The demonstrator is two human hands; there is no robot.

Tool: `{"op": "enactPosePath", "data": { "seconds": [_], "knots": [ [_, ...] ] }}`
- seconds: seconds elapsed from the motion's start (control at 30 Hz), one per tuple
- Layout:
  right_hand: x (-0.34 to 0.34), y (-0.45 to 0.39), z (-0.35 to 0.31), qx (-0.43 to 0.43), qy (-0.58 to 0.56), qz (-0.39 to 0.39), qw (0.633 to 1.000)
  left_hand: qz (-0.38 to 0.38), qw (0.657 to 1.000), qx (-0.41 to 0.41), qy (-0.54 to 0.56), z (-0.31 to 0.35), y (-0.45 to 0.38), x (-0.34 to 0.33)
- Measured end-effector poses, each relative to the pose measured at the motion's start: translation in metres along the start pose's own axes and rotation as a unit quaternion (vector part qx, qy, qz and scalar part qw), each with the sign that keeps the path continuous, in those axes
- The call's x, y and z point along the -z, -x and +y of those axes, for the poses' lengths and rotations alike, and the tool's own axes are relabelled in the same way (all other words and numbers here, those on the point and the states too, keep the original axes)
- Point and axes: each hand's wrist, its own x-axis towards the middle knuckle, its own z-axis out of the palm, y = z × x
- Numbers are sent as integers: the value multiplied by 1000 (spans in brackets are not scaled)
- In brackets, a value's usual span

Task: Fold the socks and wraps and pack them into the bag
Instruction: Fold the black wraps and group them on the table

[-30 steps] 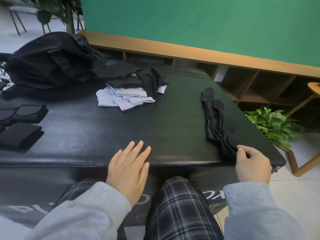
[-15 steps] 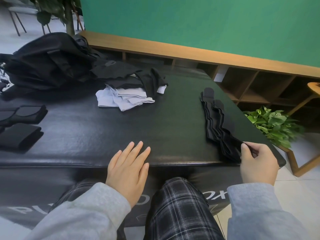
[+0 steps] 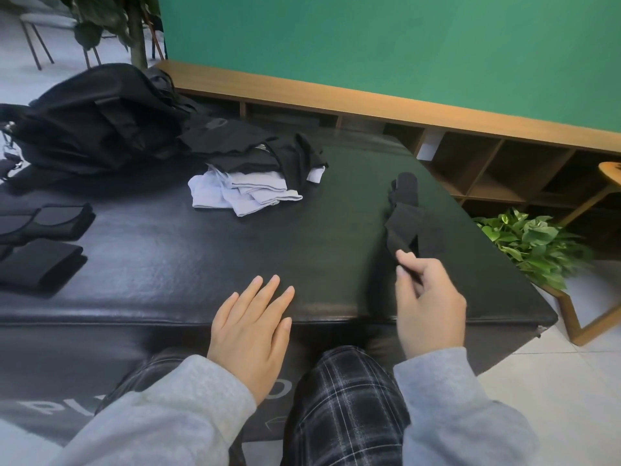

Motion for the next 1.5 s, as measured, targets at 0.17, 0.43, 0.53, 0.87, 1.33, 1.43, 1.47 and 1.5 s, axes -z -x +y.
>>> {"op": "enactPosePath", "data": {
  "seconds": [0.17, 0.43, 0.53, 0.87, 1.33, 1.43, 1.47, 1.5],
  "knots": [
    [-14, 11, -4, 54, 38, -62, 996, 10, 1000, -6, 20, 1, 1, 1],
    [-32, 24, -9, 166, 78, -94, 978, 44, 990, -87, 102, 12, 2, 11],
    [-37, 29, -12, 200, 68, -131, 969, 63, 985, -102, 122, 13, 2, 10],
    [-35, 33, -19, 185, -11, -268, 945, 99, 980, -55, 162, 3, 1, 6],
    [-27, -63, -7, 90, 202, -232, 947, 39, 973, 37, 225, 16, -1, 24],
    [-40, -81, -11, 112, 226, -284, 925, 41, 956, 42, 287, 13, 1, 23],
    [-43, -86, -11, 116, 237, -294, 919, 43, 949, 39, 309, 12, 2, 24],
    [-47, -91, -11, 123, 251, -300, 912, 46, 943, 35, 328, 11, 3, 24]
  ]
}}
